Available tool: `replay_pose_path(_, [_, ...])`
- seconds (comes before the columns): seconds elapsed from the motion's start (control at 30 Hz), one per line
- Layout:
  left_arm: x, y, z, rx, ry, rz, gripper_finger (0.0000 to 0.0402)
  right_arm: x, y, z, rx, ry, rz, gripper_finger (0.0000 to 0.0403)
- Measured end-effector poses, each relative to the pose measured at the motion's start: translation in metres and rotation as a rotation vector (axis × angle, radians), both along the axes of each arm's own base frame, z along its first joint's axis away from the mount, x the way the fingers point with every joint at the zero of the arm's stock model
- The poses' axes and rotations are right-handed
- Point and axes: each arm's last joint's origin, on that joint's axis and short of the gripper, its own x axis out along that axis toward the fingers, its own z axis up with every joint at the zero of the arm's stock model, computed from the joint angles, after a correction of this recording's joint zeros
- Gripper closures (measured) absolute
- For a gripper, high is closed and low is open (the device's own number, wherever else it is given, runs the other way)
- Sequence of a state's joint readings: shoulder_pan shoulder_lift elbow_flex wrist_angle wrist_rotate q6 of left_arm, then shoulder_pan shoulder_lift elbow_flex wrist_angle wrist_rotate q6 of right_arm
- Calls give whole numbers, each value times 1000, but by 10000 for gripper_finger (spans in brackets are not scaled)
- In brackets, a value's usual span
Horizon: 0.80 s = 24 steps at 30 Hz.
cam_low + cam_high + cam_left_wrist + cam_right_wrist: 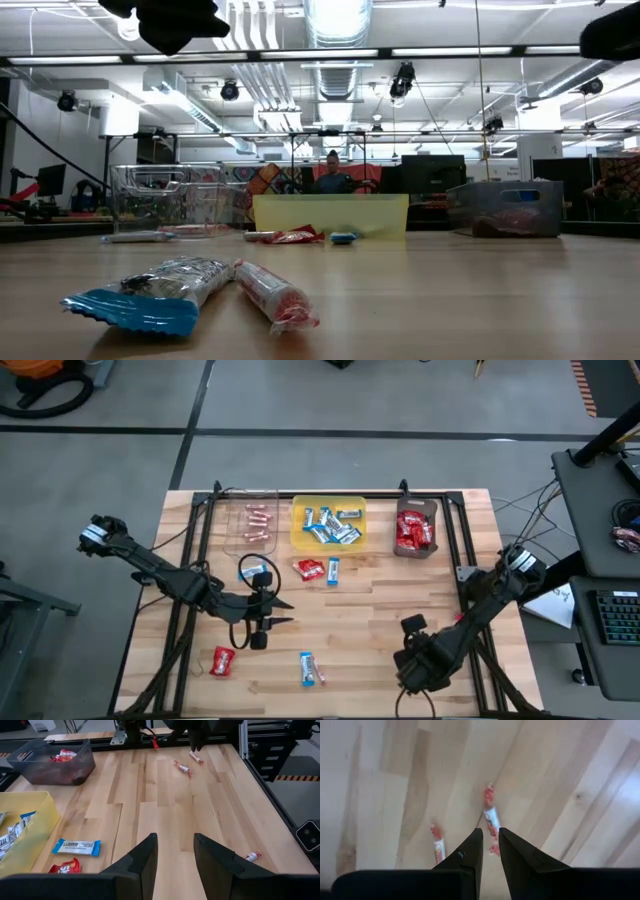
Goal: Sort candy
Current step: Put the orange candy into the transparent bin
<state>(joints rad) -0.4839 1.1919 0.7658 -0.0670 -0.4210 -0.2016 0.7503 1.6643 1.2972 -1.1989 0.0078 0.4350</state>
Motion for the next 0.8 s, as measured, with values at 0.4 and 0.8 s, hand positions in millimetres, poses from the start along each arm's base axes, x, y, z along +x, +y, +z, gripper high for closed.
replay_pose_path(0.4, [-1, 0, -3, 6, 10, -1, 290, 3, 2, -20, -52, 38, -91, 271])
replay_pose_path(0.8, [-1, 0, -3, 12, 13, -3, 290, -10, -10, -56, -116, 103, -144, 232])
